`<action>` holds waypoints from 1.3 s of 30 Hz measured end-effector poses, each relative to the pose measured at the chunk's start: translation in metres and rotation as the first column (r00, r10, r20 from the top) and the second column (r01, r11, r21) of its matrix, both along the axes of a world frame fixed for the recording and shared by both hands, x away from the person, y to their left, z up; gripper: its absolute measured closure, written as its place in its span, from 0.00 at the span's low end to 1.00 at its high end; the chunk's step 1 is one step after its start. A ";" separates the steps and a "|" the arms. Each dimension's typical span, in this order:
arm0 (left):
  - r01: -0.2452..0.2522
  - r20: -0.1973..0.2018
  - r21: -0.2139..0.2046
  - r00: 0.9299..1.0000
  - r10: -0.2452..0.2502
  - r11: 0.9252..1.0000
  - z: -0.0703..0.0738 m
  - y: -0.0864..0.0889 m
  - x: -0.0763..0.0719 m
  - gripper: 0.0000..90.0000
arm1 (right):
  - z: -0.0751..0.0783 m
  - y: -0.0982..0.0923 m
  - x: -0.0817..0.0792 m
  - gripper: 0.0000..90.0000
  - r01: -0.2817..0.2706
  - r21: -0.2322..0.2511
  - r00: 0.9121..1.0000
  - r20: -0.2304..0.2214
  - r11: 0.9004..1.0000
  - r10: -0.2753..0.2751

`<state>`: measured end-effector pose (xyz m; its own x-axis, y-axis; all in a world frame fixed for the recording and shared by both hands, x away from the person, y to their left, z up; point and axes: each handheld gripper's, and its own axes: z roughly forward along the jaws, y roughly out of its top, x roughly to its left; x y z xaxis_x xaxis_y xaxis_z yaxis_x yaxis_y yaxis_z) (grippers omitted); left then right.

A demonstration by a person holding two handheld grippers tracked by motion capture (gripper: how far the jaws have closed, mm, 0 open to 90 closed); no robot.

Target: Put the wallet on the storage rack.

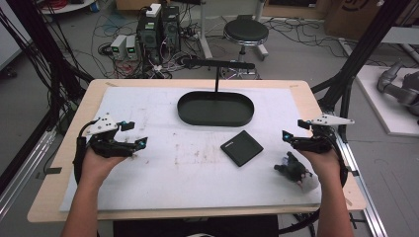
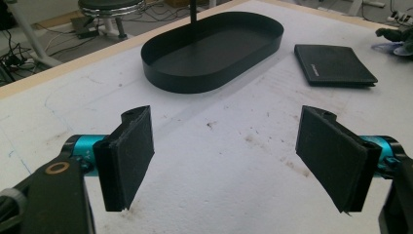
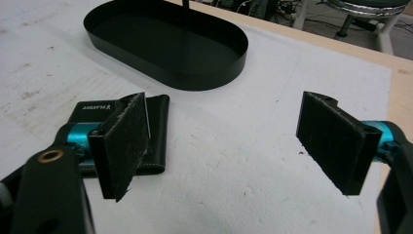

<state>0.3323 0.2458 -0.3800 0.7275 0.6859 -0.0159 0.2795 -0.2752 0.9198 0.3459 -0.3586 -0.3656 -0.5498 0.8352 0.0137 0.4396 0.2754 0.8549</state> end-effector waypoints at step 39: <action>0.015 -0.012 -0.008 1.000 -0.015 1.000 -0.001 -0.006 -0.001 0.24 | -0.016 0.070 0.069 0.22 -0.256 -0.079 0.937 -0.264 0.964 0.227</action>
